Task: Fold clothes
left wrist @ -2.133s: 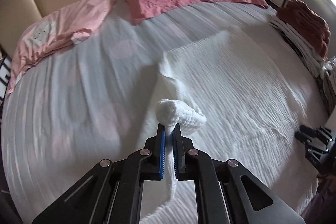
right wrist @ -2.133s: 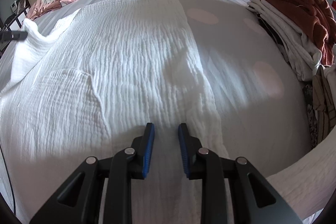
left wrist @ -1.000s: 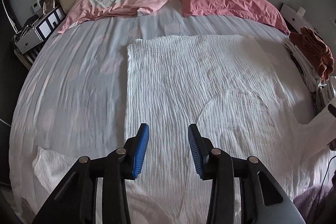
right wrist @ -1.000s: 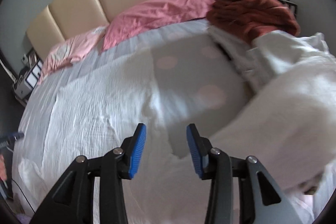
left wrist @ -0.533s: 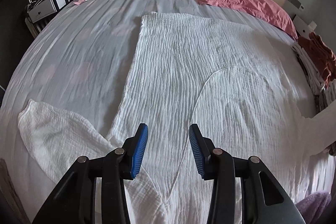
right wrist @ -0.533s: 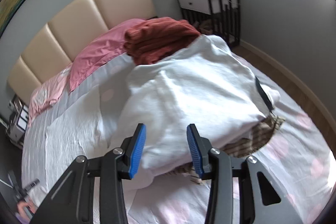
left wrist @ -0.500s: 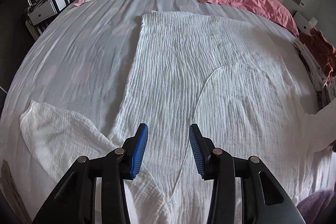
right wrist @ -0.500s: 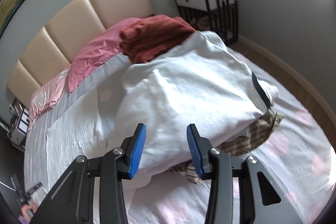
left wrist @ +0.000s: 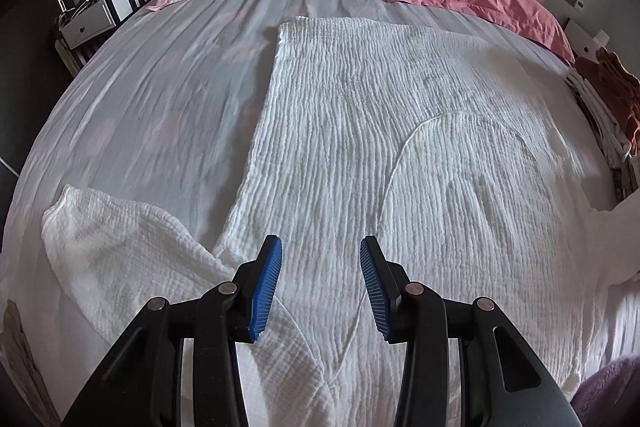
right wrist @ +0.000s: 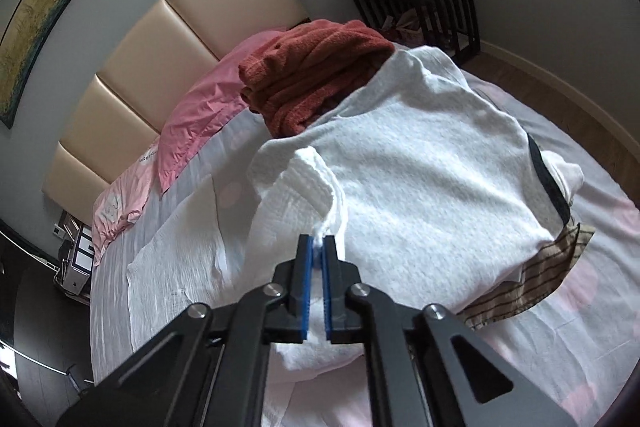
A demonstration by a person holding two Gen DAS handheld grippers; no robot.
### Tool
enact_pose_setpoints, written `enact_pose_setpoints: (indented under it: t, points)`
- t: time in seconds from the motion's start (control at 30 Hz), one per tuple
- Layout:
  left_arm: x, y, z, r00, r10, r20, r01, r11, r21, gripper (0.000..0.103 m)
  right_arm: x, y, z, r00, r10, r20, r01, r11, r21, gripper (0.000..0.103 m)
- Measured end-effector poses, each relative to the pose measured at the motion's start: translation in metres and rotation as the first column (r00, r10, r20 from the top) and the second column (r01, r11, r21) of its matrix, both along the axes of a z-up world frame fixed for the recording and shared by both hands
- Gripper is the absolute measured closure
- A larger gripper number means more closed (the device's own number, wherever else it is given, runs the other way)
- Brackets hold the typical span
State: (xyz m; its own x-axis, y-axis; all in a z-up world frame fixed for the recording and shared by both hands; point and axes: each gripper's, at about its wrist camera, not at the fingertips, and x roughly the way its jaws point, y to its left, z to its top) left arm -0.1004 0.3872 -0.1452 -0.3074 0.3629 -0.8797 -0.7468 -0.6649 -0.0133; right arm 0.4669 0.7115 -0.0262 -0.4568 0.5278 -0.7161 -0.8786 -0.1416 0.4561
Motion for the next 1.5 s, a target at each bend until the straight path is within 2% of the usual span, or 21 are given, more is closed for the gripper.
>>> enact_pose_setpoints:
  t: [0.1,0.23,0.4,0.6,0.73,0.8,0.97,1.1,1.2,1.33,1.37,1.43,1.5]
  points:
    - [-0.002,-0.001,0.002,1.0,0.001,0.0,-0.001,1.0,0.02,0.06,-0.024,-0.014,0.025,0.998,0.068,0.01,-0.069,0.996,0.062,0.099]
    - [-0.004,-0.004,0.002,1.0,-0.006,0.0,0.006,0.999,0.039,0.06,-0.079,-0.043,0.064,0.979,0.201,0.038,-0.205,0.966,0.156,0.099]
    - [-0.013,-0.017,0.002,1.0,0.0,0.02,-0.002,0.997,0.078,0.06,-0.163,-0.086,0.101,0.932,0.355,0.077,-0.363,0.905,0.223,0.099]
    - [-0.031,-0.039,0.003,0.996,0.024,0.085,-0.036,0.988,0.153,0.06,-0.265,-0.132,0.105,0.862,0.482,0.159,-0.507,0.833,0.22,0.099]
    - [-0.042,-0.052,0.003,0.992,0.033,0.12,-0.057,0.979,0.196,0.06,-0.321,-0.167,0.082,0.819,0.542,0.19,-0.572,0.796,0.196,0.099]
    - [-0.045,-0.057,0.003,0.989,0.031,0.142,-0.061,0.974,0.217,0.06,-0.347,-0.186,0.06,0.796,0.567,0.209,-0.602,0.778,0.181,0.099]
    - [-0.045,-0.06,0.004,0.986,0.003,0.167,-0.047,0.965,0.256,0.06,-0.402,-0.229,-0.01,0.737,0.628,0.251,-0.664,0.741,0.097,0.099]
    - [-0.044,-0.059,0.003,0.986,-0.011,0.164,-0.031,0.967,0.252,0.06,-0.432,-0.255,-0.067,0.697,0.666,0.266,-0.694,0.72,0.017,0.099]
    - [-0.048,-0.061,0.003,0.985,0.0,0.172,-0.043,0.969,0.244,0.06,-0.446,-0.271,-0.097,0.663,0.692,0.284,-0.716,0.698,-0.028,0.098]
    - [-0.058,-0.071,0.006,0.984,0.041,0.173,-0.08,0.971,0.227,0.06,-0.453,-0.285,-0.115,0.614,0.741,0.271,-0.755,0.652,-0.071,0.092]
    - [-0.063,-0.076,0.007,0.982,0.051,0.18,-0.092,0.969,0.228,0.06,-0.452,-0.287,-0.114,0.606,0.748,0.272,-0.763,0.643,-0.068,0.085]
    - [-0.077,-0.085,0.01,0.973,0.089,0.212,-0.136,0.965,0.223,0.053,-0.443,-0.284,-0.11,0.609,0.738,0.29,-0.76,0.648,-0.053,0.083]
    - [-0.096,-0.099,0.015,0.965,0.124,0.231,-0.177,0.959,0.223,0.053,-0.431,-0.279,-0.105,0.619,0.722,0.308,-0.75,0.66,-0.041,0.083]
